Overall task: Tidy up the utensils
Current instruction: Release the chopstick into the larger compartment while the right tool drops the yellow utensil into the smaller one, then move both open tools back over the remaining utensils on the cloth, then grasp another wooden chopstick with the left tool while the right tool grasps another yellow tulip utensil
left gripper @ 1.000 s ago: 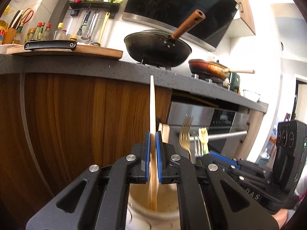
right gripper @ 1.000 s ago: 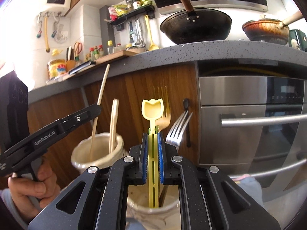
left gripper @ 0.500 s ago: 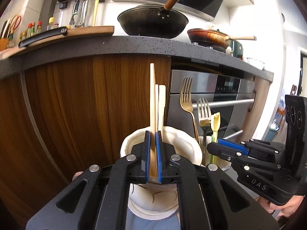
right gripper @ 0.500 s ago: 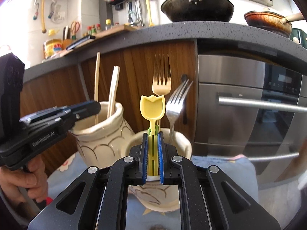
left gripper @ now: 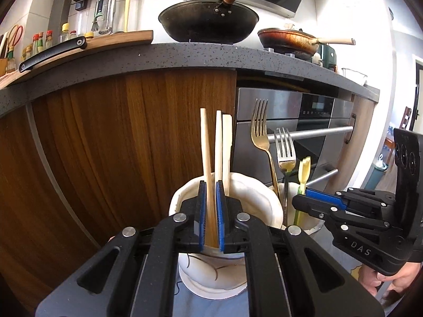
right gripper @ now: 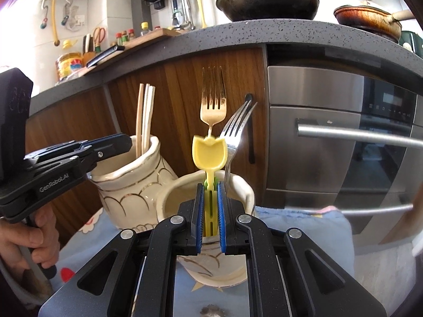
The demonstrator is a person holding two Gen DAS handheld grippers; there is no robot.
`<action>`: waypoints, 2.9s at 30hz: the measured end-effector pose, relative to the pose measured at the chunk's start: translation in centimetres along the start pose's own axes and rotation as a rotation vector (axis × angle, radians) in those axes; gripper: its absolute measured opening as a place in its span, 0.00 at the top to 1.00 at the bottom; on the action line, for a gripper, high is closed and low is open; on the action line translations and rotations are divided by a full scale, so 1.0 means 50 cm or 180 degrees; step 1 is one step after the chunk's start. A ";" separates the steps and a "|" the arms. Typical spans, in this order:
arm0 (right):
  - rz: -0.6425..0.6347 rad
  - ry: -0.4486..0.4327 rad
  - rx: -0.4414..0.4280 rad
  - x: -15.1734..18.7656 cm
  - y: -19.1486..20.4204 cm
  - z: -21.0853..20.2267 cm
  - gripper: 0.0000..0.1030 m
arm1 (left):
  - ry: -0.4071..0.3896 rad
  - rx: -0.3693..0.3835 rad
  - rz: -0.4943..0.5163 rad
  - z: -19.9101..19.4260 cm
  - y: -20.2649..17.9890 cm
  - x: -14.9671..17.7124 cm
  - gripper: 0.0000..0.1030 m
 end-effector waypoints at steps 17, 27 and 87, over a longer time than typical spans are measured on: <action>0.0005 -0.0041 0.0099 0.064 -0.033 -0.095 0.72 | -0.0273 0.0009 -0.0068 -0.132 0.004 0.081 0.60; -0.0042 0.0376 0.0135 0.164 -0.022 -0.134 0.72 | 0.0472 0.0127 -0.0120 -0.127 -0.024 0.222 0.60; -0.0863 0.2367 -0.0116 0.255 0.124 -0.056 0.85 | 0.2345 0.0853 0.0936 -0.040 -0.076 0.292 0.92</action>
Point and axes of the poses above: each gripper's, at about its wrist camera, not at the fingertips, and z roughly the way its jaws point, y to its left, x to its underside, the point moved 2 cm from there along z, roughly the way its jaws point, and after that the axes turned 6 degrees about z, right-handed, at the moved point
